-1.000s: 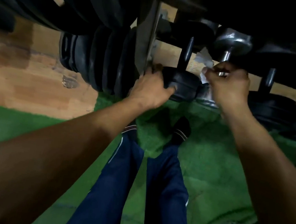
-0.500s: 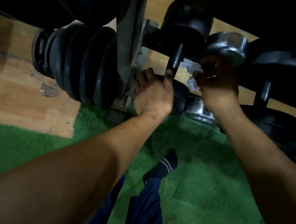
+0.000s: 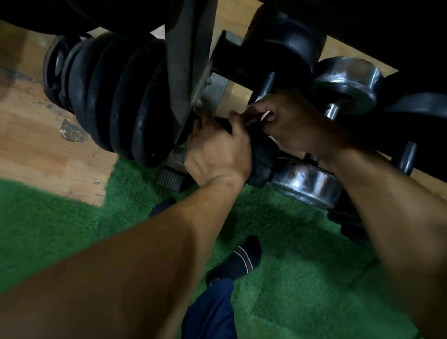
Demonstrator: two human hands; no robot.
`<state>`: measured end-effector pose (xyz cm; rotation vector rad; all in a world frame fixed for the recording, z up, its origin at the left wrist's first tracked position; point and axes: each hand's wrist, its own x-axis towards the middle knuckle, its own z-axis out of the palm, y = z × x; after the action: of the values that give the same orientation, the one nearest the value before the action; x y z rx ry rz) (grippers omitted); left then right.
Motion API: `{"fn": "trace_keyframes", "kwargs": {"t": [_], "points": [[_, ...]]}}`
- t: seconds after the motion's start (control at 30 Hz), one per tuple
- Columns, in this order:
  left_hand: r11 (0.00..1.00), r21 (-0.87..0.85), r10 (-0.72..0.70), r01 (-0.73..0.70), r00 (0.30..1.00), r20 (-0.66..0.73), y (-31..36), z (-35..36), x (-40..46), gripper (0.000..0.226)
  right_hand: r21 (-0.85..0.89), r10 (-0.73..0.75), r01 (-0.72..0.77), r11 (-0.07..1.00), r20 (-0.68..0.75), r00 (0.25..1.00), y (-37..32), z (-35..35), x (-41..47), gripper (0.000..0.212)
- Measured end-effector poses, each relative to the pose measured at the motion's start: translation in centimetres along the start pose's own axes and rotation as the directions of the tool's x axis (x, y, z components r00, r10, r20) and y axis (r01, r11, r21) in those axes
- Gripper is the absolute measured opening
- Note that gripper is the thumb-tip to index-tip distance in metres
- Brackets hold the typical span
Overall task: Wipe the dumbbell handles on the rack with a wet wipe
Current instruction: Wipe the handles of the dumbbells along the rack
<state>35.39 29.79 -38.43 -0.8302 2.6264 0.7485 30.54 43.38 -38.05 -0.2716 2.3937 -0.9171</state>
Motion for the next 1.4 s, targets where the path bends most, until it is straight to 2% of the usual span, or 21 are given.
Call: {"fn": "trace_keyframes", "kwargs": {"t": [0.07, 0.1, 0.2, 0.27, 0.33, 0.4, 0.47, 0.5, 0.53, 0.6, 0.7, 0.77, 0.83, 0.9, 0.97, 1.03, 1.13, 1.27, 1.4], "points": [[1.0, -0.001, 0.004, -0.004, 1.0, -0.014, -0.1, 0.1, -0.1, 0.061, -0.141, -0.037, 0.036, 0.989, -0.004, 0.999, 0.1, -0.1, 0.9, 0.027], [1.0, 0.003, 0.013, -0.013, 1.0, -0.02, -0.1, 0.2, -0.1, 0.062, -0.193, -0.069, 0.057, 0.979, -0.056, 0.996, 0.2, 0.0, 1.3, 0.024], [0.999, 0.016, 0.043, -0.043, 0.999, -0.029, -0.2, 0.3, -0.1, 0.063, -0.215, -0.002, -0.068, 0.974, -0.307, 0.952, 0.0, 0.0, 2.0, 0.023], [0.999, 0.011, 0.053, -0.053, 0.998, -0.036, -0.2, 0.4, 0.0, 0.06, -0.198, 0.033, -0.119, 0.973, -0.392, 0.919, 0.1, 0.2, 2.3, 0.023], [0.998, 0.005, 0.055, -0.055, 0.998, -0.037, -0.2, 0.3, -0.1, 0.057, -0.204, 0.015, -0.08, 0.976, -0.303, 0.953, 0.2, 0.1, 2.2, 0.027], [0.998, 0.0, 0.057, -0.057, 0.998, -0.038, -0.1, 0.3, -0.2, 0.056, -0.26, -0.078, 0.056, 0.964, -0.076, 0.994, 0.0, 0.0, 2.1, 0.029], [0.998, 0.005, 0.057, -0.057, 0.998, -0.041, 0.1, 0.2, -0.1, 0.057, -0.331, -0.103, 0.129, 0.935, 0.096, 0.99, -0.5, -0.2, 2.1, 0.022], [0.998, 0.012, 0.059, -0.058, 0.997, -0.041, 0.1, 0.2, -0.1, 0.057, -0.352, -0.099, 0.133, 0.926, 0.113, 0.989, -0.6, -0.3, 2.1, 0.019], [0.998, 0.014, 0.06, -0.06, 0.997, -0.038, 0.0, 0.2, -0.1, 0.058, -0.359, -0.109, 0.135, 0.924, 0.091, 0.99, -0.7, -0.5, 2.1, 0.02], [0.998, 0.011, 0.058, -0.058, 0.998, -0.033, 0.0, 0.3, -0.1, 0.06, -0.347, -0.132, 0.11, 0.931, -0.039, 0.991, -0.5, -0.5, 2.0, 0.026], [0.998, 0.018, 0.056, -0.055, 0.998, -0.033, 0.0, 0.3, 0.0, 0.065, -0.269, -0.007, -0.089, 0.959, -0.336, 0.942, 0.0, 0.2, 2.0, 0.03], [0.998, 0.025, 0.065, -0.065, 0.997, -0.034, 0.0, 0.3, -0.1, 0.064, -0.199, 0.052, -0.15, 0.968, -0.429, 0.902, 0.0, 0.8, 1.8, 0.034], [0.997, 0.023, 0.068, -0.068, 0.997, -0.026, -0.1, 0.4, -0.1, 0.063, -0.24, 0.001, -0.096, 0.966, -0.37, 0.929, -0.3, 1.3, 1.2, 0.036], [0.998, 0.013, 0.066, -0.066, 0.998, -0.02, -0.2, 0.4, 0.0, 0.067, -0.293, -0.079, -0.01, 0.956, -0.29, 0.954, -0.4, 1.6, 0.8, 0.029], [0.998, 0.007, 0.058, -0.058, 0.998, -0.023, -0.2, 0.3, 0.1, 0.068, -0.292, -0.063, -0.043, 0.955, -0.344, 0.937, -0.1, 1.5, 1.1, 0.026], [0.998, 0.006, 0.063, -0.063, 0.998, -0.02, -0.1, 0.3, 0.0, 0.067, -0.194, 0.044, -0.156, 0.969, -0.482, 0.875, 0.2, 1.2, 1.6, 0.033], [0.997, 0.022, 0.076, -0.076, 0.997, -0.016, 0.0, 0.1, 0.0, 0.067, -0.189, 0.042, -0.193, 0.963, -0.602, 0.798, 0.7, 1.6, 2.1, 0.041], [0.993, 0.053, 0.103, -0.104, 0.995, 0.014, 0.0, 0.0, 0.0, 0.057, -0.098, 0.091, -0.199, 0.975, -0.643, 0.76, 0.5, 2.9, 1.5, 0.041], [0.992, 0.064, 0.108, -0.11, 0.994, 0.029, 0.0, -0.3, -0.1, 0.059, -0.098, 0.113, -0.21, 0.973, -0.591, 0.799, 0.7, 3.3, 0.2, 0.043]]}}
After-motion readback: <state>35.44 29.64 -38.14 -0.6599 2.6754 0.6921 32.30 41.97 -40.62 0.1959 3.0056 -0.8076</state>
